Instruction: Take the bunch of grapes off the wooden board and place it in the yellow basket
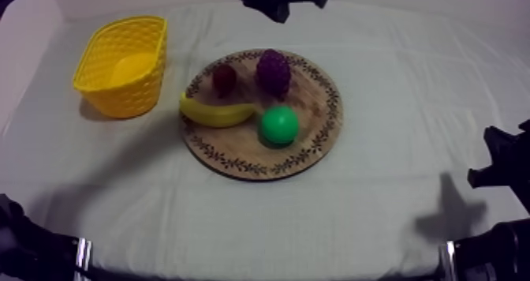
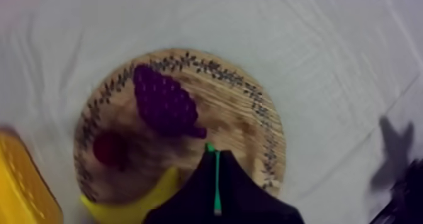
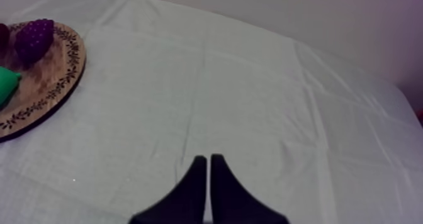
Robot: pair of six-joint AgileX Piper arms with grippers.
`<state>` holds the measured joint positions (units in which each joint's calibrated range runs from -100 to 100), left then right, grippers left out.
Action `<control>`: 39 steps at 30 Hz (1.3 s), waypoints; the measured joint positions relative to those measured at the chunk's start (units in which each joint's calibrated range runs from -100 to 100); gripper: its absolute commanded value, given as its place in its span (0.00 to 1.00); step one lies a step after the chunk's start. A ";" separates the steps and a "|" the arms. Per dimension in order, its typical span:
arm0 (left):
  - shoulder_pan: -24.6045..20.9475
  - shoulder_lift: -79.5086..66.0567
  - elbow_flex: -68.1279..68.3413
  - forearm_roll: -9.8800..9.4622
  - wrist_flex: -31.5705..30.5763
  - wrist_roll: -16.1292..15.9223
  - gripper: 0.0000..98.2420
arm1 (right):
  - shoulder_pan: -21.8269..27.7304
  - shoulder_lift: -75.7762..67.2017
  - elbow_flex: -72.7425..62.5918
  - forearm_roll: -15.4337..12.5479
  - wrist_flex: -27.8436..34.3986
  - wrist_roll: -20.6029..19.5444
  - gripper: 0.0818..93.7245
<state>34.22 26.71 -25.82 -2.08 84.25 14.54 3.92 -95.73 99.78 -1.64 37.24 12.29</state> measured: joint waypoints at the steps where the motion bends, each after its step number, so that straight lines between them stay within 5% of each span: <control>1: -0.18 0.17 -0.08 0.42 1.06 1.66 0.00 | 0.00 0.00 0.00 0.00 0.00 0.00 0.00; 10: -2.12 3.33 -6.40 3.46 8.41 12.54 0.01 | 0.00 0.00 0.00 0.00 -0.07 0.00 0.00; 19: -2.88 5.72 -9.10 4.12 8.58 13.74 0.05 | 0.00 0.00 0.00 0.00 -0.07 0.00 0.00; 23: -2.93 5.56 -8.71 3.99 7.07 12.88 0.20 | 0.00 0.00 0.00 0.00 -0.07 0.00 0.00; 32: -3.31 4.34 -5.22 4.21 5.82 14.01 0.71 | 0.00 0.00 0.00 0.00 -0.07 0.00 0.00; 39: -3.35 3.75 -3.70 3.73 5.37 15.08 0.81 | 0.00 0.00 0.00 0.00 -0.07 0.00 0.00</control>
<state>30.87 30.46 -29.52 1.65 89.61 29.62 3.92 -95.73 99.78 -1.64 37.16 12.29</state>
